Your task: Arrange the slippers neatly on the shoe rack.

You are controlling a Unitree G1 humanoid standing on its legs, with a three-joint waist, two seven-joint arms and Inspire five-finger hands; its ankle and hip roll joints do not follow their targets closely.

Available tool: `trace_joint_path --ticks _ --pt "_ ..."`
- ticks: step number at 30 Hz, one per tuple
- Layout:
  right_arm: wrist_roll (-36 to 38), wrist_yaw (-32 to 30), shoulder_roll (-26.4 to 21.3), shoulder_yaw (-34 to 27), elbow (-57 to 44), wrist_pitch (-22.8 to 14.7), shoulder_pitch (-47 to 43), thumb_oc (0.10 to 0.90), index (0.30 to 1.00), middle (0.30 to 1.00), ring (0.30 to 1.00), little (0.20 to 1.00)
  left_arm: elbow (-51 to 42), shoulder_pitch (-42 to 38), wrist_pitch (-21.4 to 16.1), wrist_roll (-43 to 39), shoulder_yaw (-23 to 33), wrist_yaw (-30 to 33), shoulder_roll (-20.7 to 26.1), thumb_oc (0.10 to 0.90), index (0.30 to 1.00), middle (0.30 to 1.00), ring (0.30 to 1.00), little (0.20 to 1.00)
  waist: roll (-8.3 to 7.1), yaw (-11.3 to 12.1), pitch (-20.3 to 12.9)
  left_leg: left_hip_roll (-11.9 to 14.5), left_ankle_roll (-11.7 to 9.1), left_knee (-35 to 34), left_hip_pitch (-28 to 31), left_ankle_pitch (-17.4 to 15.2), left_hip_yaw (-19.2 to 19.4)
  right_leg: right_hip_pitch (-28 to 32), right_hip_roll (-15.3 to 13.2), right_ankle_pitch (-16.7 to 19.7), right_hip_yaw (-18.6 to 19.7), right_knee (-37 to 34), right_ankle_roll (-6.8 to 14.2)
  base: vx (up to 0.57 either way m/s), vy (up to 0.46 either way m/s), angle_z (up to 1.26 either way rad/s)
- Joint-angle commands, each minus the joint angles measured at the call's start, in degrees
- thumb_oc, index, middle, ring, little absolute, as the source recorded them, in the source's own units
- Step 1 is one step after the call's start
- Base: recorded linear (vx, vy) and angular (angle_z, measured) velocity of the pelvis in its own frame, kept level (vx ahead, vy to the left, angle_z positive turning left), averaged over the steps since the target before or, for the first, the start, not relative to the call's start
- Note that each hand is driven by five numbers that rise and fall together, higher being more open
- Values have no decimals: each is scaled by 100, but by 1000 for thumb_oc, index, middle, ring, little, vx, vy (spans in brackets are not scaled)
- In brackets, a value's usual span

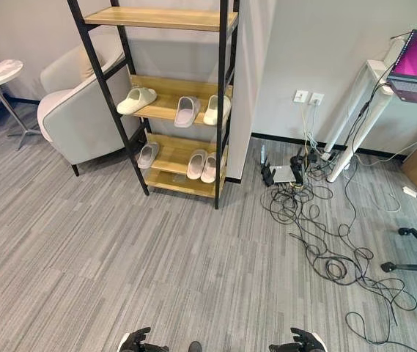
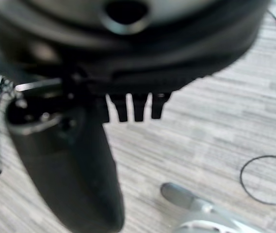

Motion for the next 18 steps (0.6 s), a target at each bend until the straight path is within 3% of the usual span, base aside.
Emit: trace_joint_path --ticks 1,18 --pt "-92 -228 -266 87 144 -117 -156 800 900 900 900 900 298 -321 -112 195 -105 145 -62 800 900 900 900 900 31 81 -129 380 -352 38 -9 -433 182 -131 -501 -173 -158 32 651 0 0 0" --pt "-154 -186 -244 182 125 -68 -110 800 900 900 900 900 307 -295 -62 205 -174 85 -101 800 900 900 900 900 25 58 -83 449 -385 38 47 -420 106 -67 -388 -260 -136 32 550 7 -22 1"
